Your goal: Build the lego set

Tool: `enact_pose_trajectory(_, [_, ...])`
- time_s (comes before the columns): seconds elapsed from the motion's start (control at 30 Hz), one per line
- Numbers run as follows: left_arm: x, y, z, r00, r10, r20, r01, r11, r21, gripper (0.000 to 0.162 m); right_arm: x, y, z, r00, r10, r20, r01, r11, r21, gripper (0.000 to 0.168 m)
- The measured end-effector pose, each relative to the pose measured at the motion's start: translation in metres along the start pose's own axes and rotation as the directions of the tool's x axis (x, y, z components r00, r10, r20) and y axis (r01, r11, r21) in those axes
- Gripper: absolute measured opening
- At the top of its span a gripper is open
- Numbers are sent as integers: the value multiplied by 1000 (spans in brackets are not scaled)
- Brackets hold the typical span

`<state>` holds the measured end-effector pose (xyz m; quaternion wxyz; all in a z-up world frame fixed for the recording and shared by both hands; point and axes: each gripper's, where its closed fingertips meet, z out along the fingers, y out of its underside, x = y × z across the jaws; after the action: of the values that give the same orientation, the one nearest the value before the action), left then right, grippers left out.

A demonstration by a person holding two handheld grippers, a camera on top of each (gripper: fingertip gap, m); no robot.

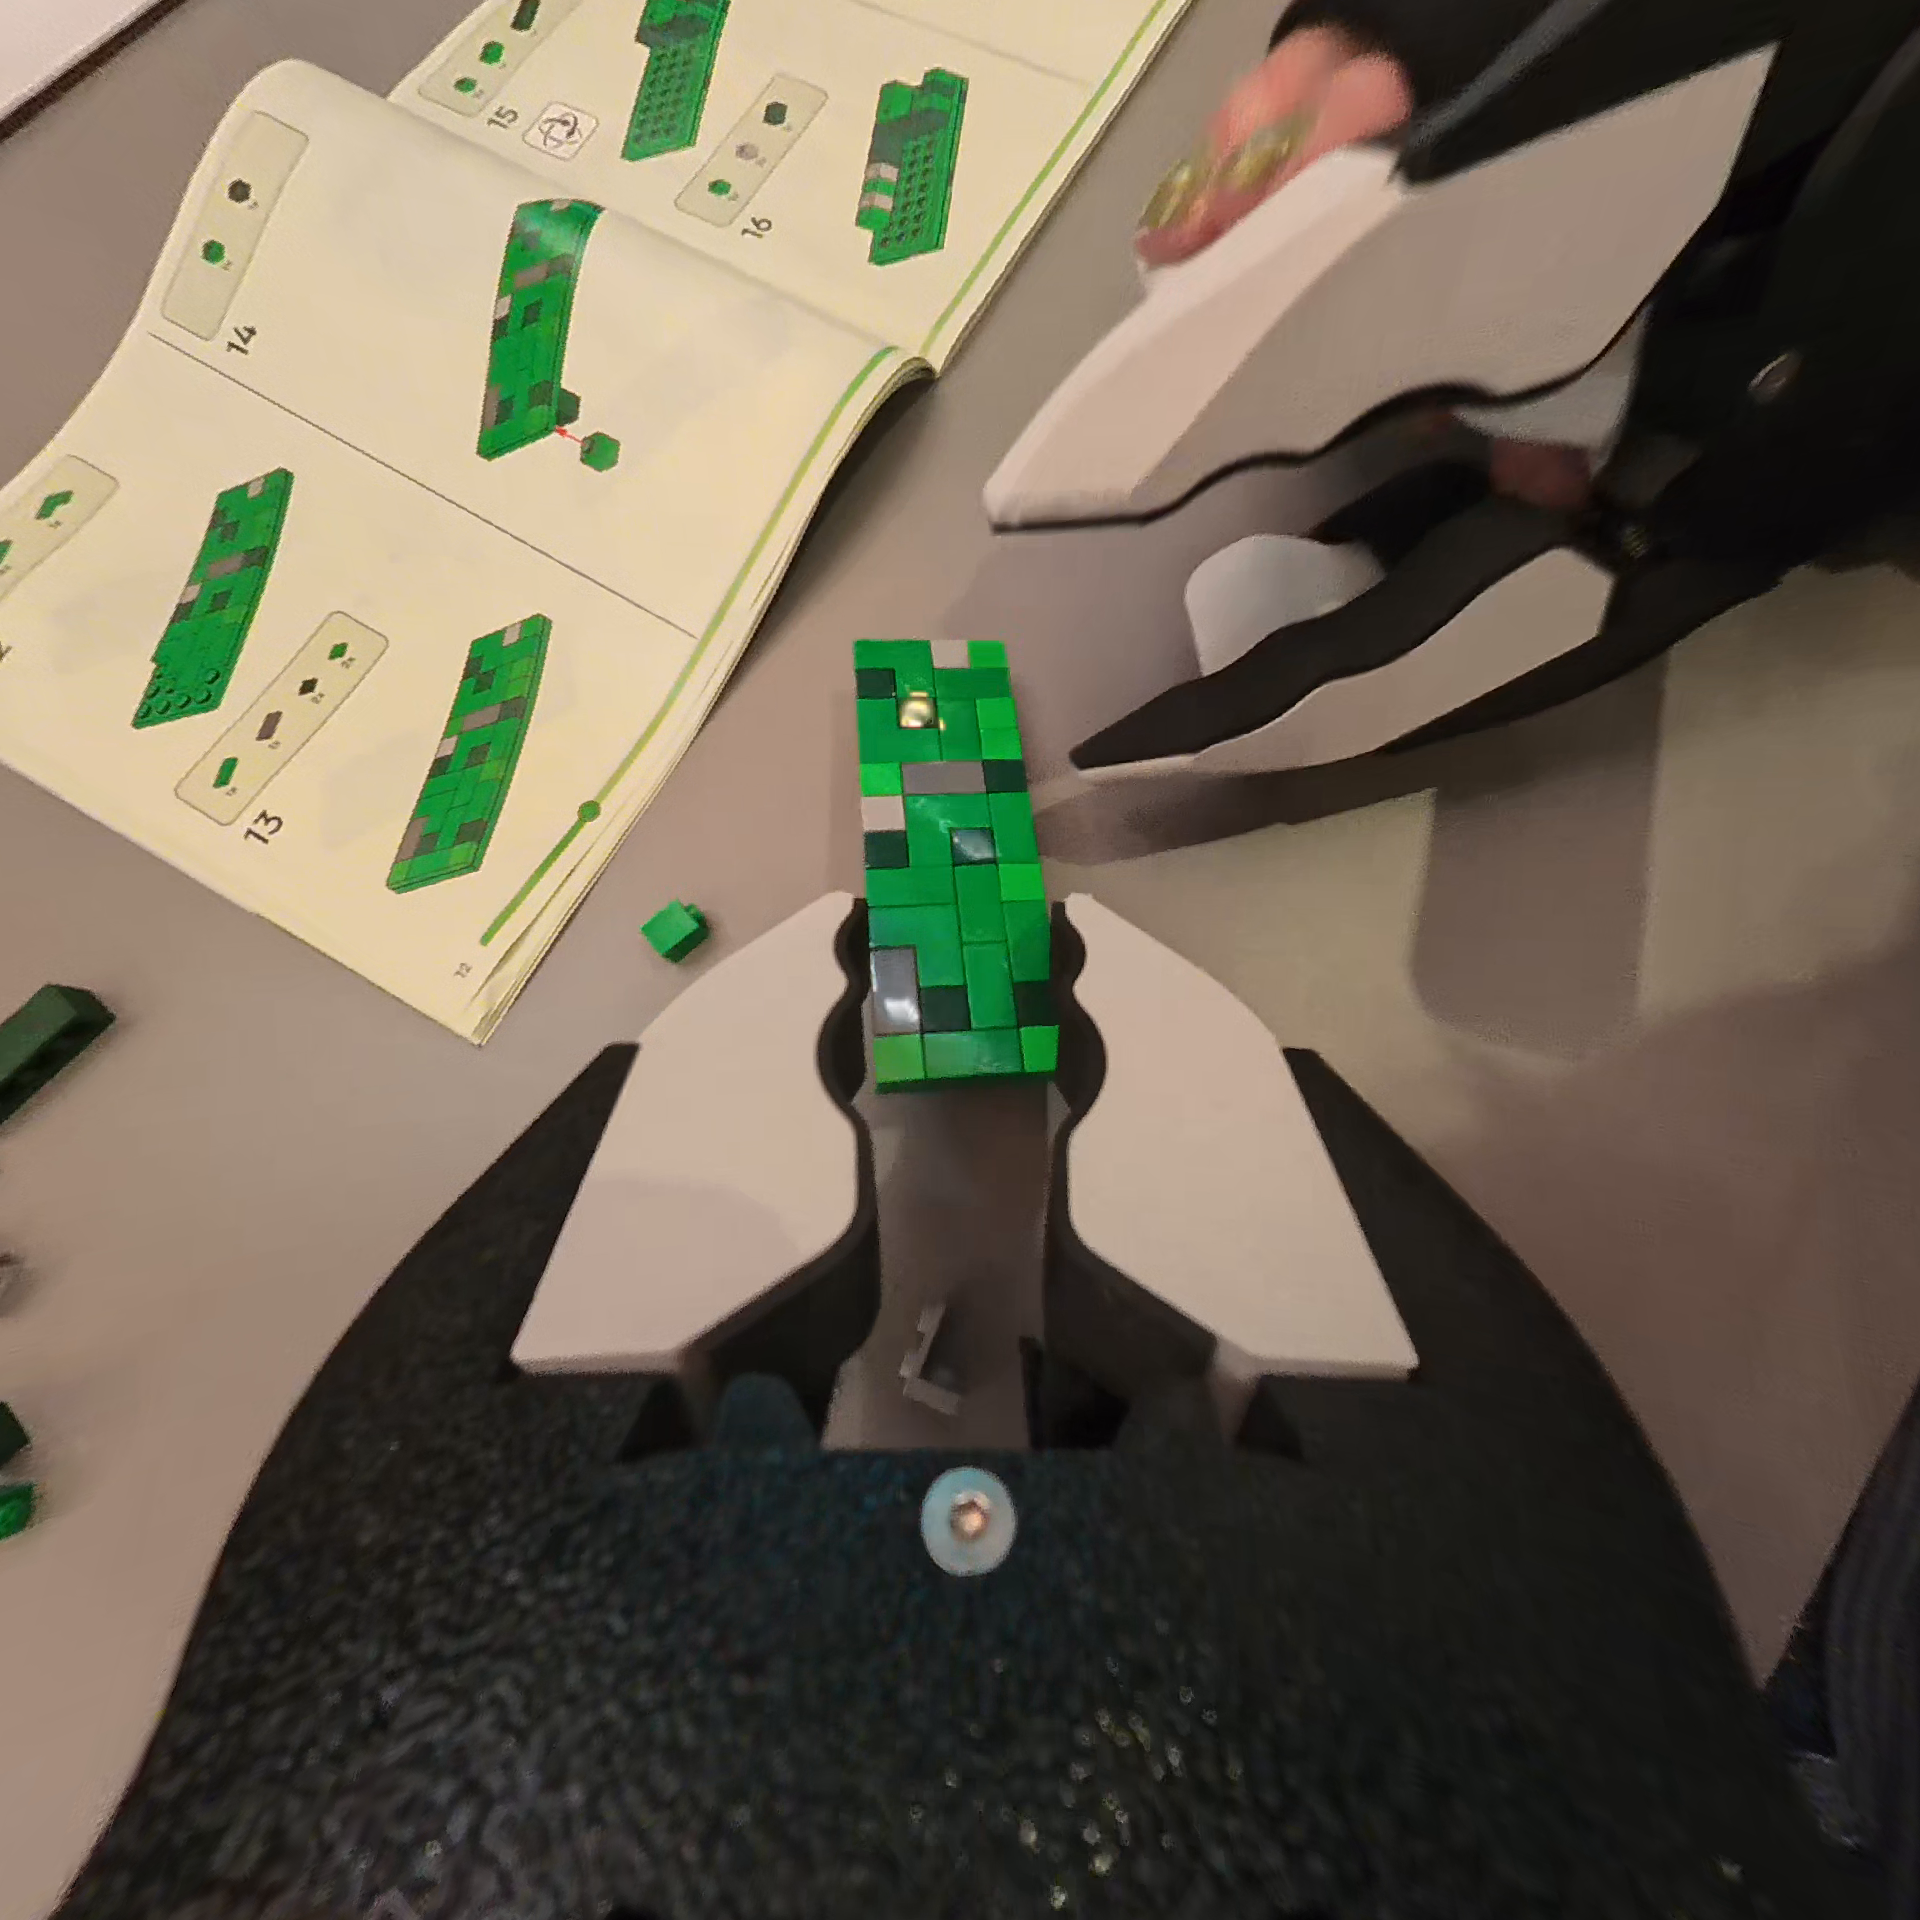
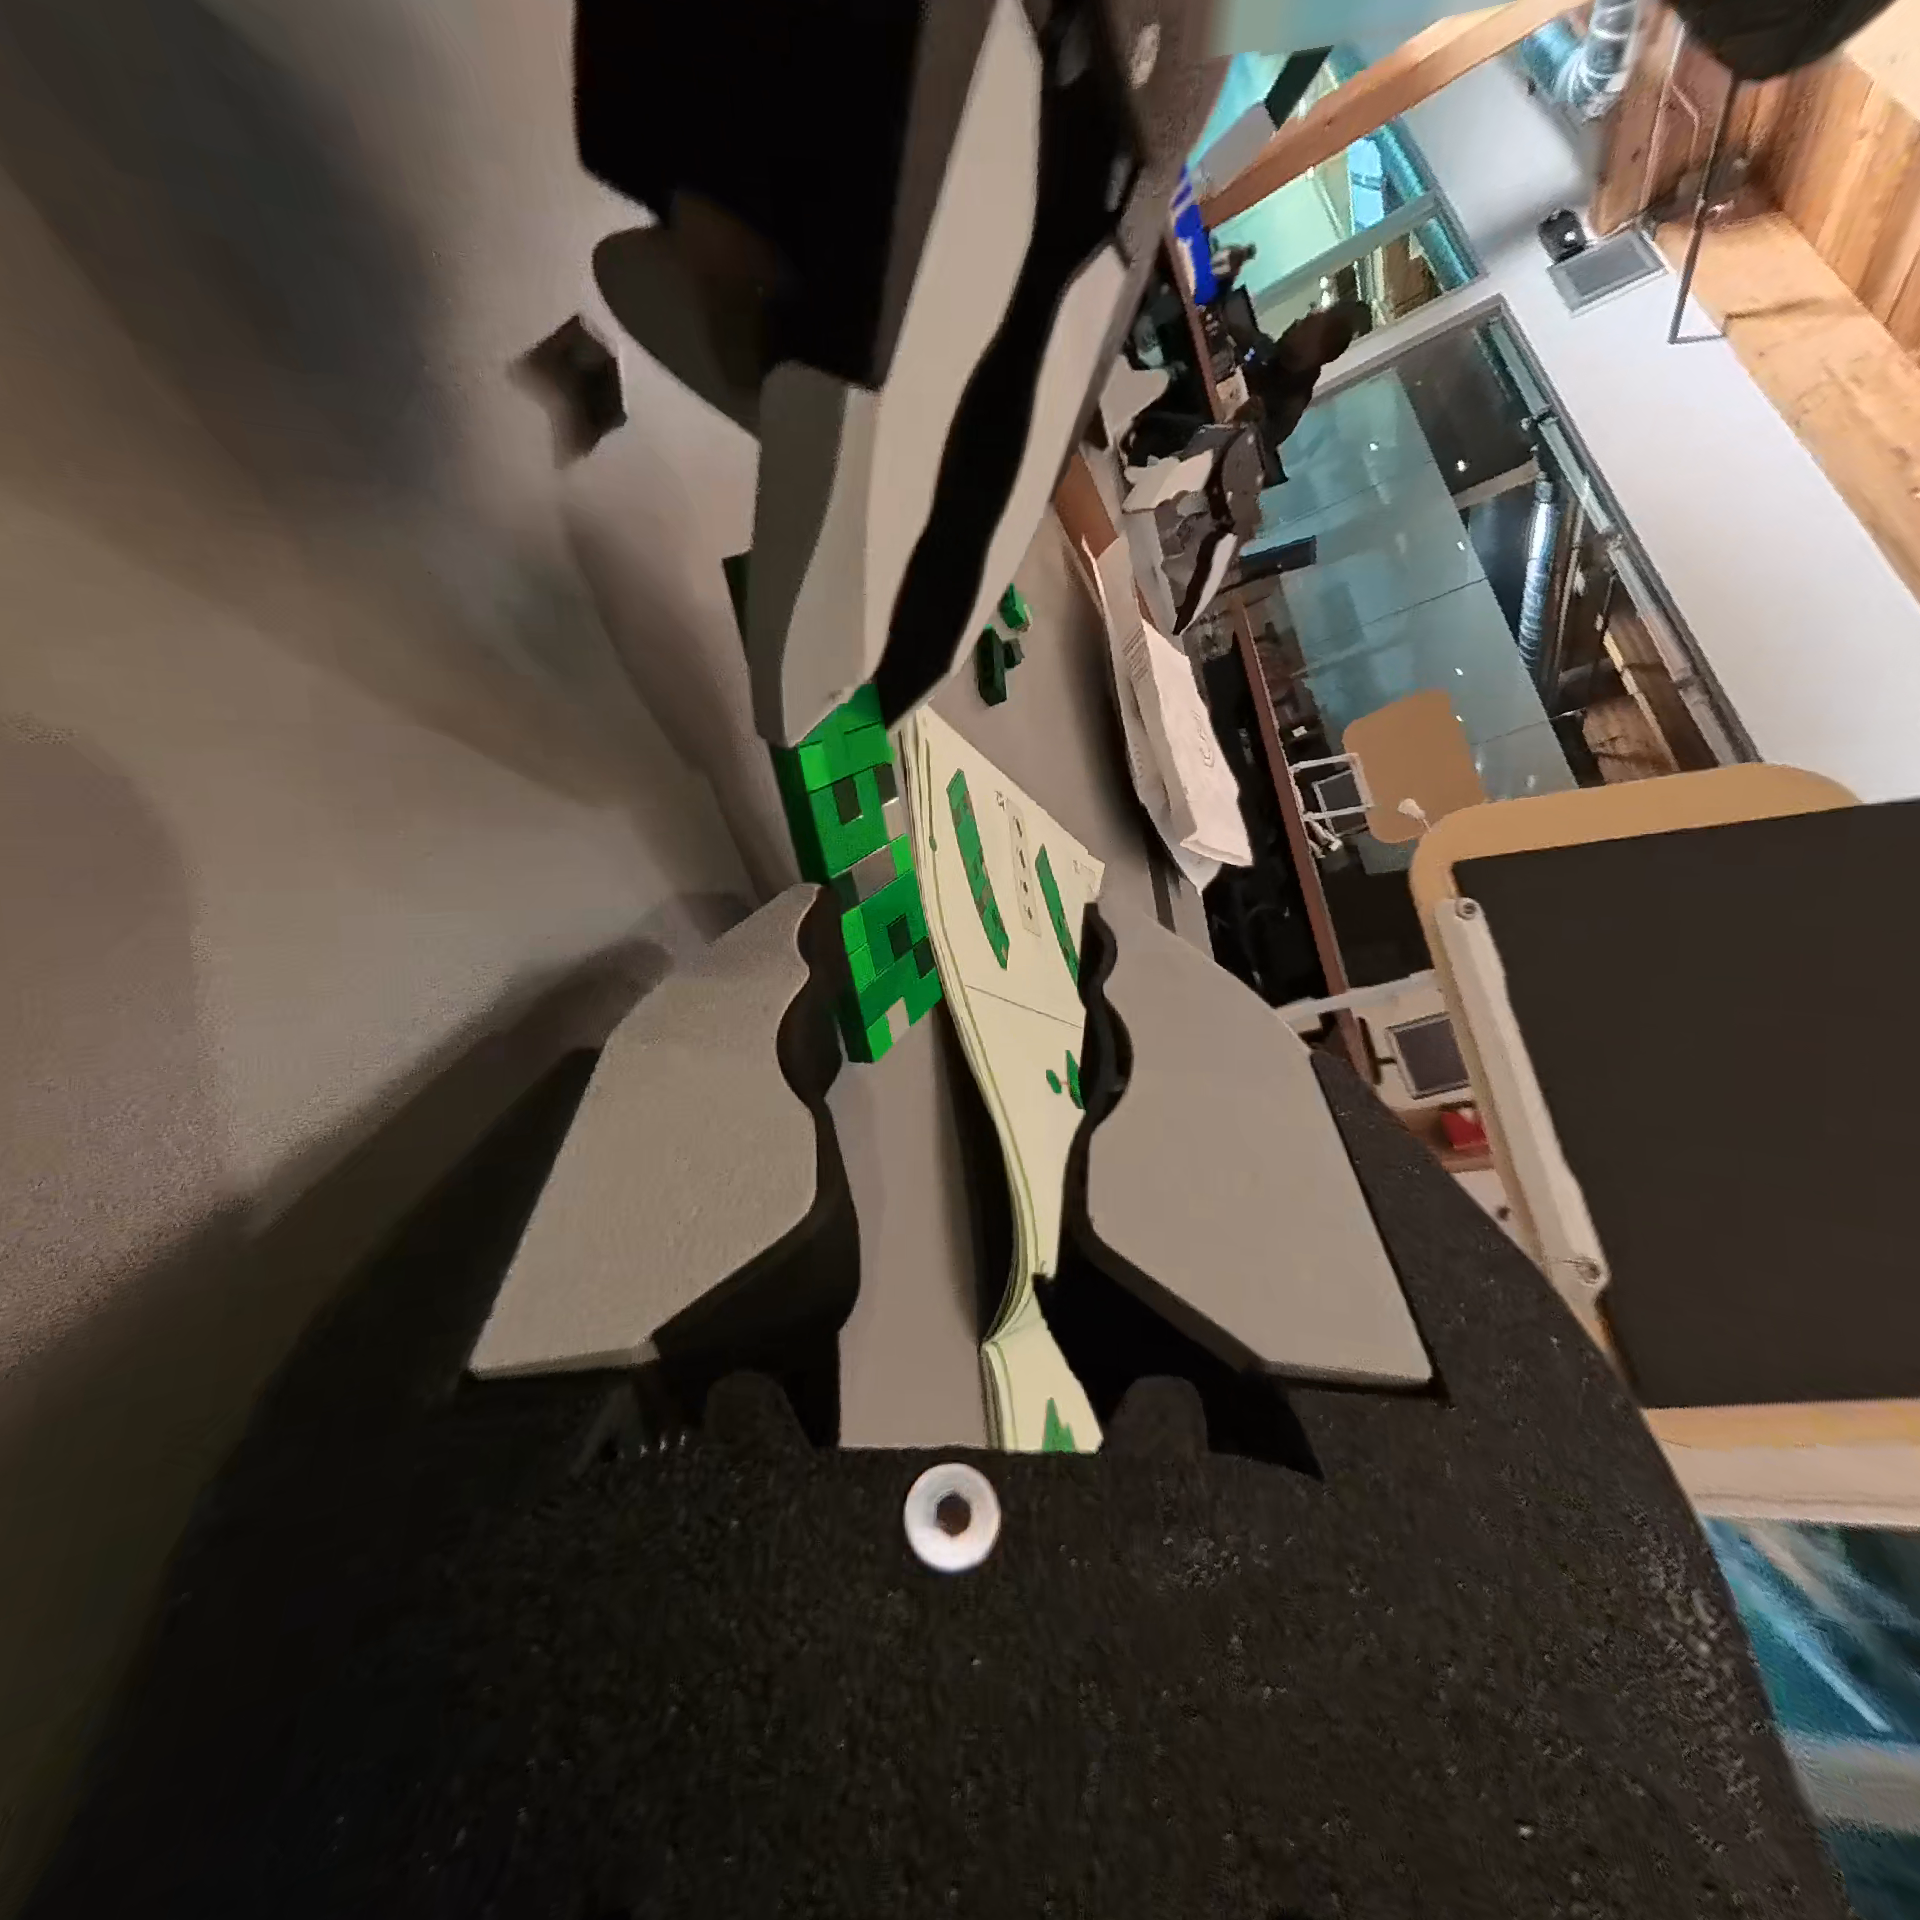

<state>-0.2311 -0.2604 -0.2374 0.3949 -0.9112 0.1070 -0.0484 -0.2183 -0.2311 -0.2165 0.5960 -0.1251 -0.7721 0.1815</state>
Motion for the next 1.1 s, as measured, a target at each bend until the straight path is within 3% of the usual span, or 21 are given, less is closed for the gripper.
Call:
enact_pose_trajectory(0.2, [-1, -7, -4, 1000, -12, -6, 12, 999, 42, 33, -5, 1, 7, 989, -148, -22, 146, 987, -65, 31])
enact_pose_trajectory(0.43, [-8, -17, -12, 997, -73, -9, 73, 990, 119, 32, -9, -1, 6, 978, -209, -8, 209, 976, -66, 32])
enact_pose_trajectory(0.6, [10, -27, -16, 973, -148, -175, 180, 967, 181, 32, 2, 3, 12, 958, -272, -87, 258, 955, -146, 35])
enact_pose_trajectory(0.73, [24, -31, -20, 944, -163, -286, 233, 945, 230, 33, 13, 5, 10, 910, -379, -168, 343, 916, -210, 7])
enact_pose_trajectory(0.8, [28, -33, -27, 948, -121, -293, 205, 939, 276, 38, 8, 4, 9, 920, -365, -143, 337, 922, -189, 7])
enact_pose_trajectory(0.93, [19, -25, -42, 988, -9, -157, 61, 941, 333, 57, 10, 1, 8, 934, -325, -147, 299, 939, -171, 6])
enact_pose_trajectory(1.1, [8, -6, -55, 972, 216, 88, -233, 924, 305, 59, 8, -6, 9, 964, -235, -126, 220, 968, -118, 6])
